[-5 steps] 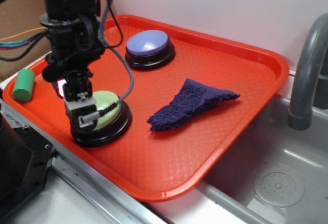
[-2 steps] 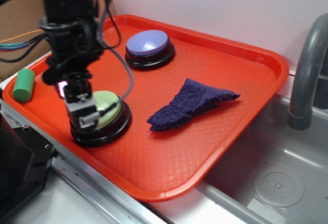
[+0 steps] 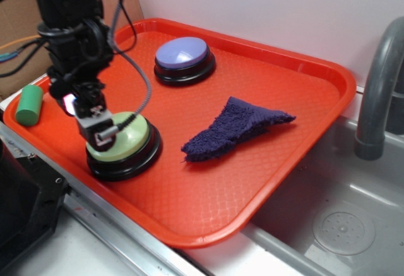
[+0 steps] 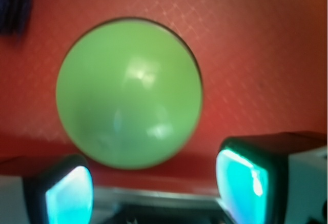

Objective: Push the green button.

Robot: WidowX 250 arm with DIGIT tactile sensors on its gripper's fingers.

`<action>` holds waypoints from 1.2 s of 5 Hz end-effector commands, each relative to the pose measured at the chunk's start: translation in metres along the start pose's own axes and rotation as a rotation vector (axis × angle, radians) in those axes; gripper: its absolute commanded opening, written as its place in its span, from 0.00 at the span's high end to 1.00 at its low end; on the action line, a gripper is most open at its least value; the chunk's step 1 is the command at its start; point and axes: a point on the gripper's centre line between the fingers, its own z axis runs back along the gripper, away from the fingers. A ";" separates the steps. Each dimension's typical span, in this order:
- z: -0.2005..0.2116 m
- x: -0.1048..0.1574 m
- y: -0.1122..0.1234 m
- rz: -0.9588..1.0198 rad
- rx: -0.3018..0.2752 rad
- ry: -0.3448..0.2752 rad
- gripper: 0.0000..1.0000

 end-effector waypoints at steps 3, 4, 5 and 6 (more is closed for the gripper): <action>0.056 -0.004 -0.001 0.035 0.000 0.007 0.00; 0.083 -0.006 0.007 0.062 0.011 -0.006 0.00; 0.091 -0.004 0.009 0.089 0.017 0.057 0.00; 0.092 -0.003 0.008 0.080 0.014 0.066 0.00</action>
